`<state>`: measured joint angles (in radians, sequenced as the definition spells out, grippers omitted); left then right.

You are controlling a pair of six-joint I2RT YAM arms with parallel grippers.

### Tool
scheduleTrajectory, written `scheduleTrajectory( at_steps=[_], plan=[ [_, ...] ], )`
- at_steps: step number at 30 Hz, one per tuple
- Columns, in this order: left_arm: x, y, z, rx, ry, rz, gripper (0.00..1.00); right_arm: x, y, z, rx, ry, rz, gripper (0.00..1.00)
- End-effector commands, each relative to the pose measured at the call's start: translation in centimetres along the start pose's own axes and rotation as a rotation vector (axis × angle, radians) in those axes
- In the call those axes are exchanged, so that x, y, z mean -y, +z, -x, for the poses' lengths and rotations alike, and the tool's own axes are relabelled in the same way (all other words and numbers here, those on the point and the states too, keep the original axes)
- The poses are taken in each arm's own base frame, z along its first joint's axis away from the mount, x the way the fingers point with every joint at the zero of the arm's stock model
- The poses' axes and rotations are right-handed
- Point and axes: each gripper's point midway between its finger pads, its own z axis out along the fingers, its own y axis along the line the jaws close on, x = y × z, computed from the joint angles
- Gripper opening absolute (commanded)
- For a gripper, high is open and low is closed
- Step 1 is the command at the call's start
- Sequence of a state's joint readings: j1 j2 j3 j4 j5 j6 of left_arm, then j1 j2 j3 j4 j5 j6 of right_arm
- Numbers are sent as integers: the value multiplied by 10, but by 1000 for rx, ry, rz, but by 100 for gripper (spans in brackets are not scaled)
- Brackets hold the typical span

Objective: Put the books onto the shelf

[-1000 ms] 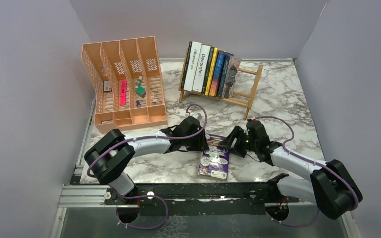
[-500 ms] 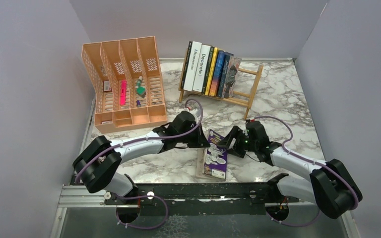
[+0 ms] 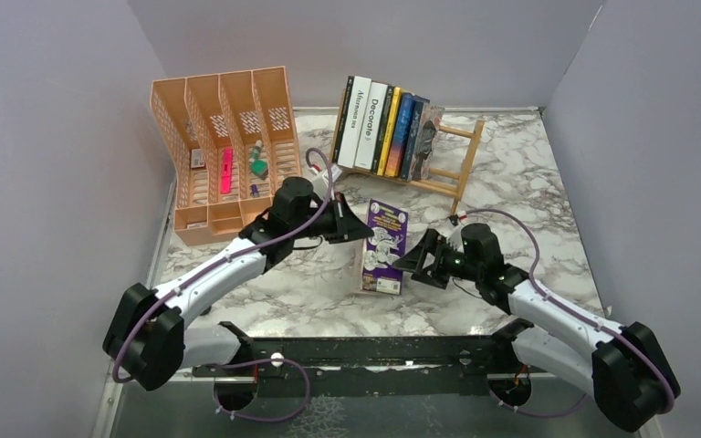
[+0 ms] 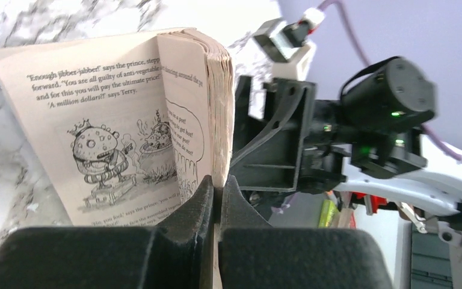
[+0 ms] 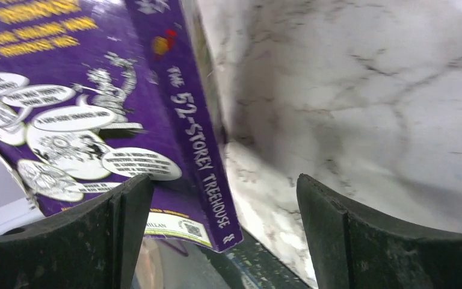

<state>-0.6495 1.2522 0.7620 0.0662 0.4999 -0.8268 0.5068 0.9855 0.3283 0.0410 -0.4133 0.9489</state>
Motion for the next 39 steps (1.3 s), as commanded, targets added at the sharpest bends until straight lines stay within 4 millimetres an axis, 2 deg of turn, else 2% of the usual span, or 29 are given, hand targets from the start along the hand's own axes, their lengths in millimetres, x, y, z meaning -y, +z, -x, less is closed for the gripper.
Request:
scheduleTrajectory(
  at_steps=[1,6,10,15,18,21,24,34,37,39],
  plan=[
    [71,-33,32,58,120,-243,0,-47,-12,-8,-47,17,241,95],
    [92,-48,42,72,146,-308,0,-94,-31,-2,-32,-86,470,95],
    [90,-50,46,83,151,-295,0,-125,-48,7,19,-222,574,95],
    [83,-52,45,93,148,-283,0,-144,-70,5,67,-338,686,89],
    [75,-52,45,91,138,-262,0,-150,-76,6,83,-375,701,82],
    [73,-53,45,86,138,-265,0,-146,-71,10,90,-364,660,72],
    [74,-54,43,78,148,-277,0,-144,-68,11,90,-363,645,67],
    [74,-55,28,19,170,-337,0,-158,-63,28,130,-353,662,62],
    [71,-54,26,18,167,-331,0,-162,-63,36,171,-326,676,50],
    [67,-53,28,25,170,-313,0,-161,-62,39,190,-311,670,37]
  ],
)
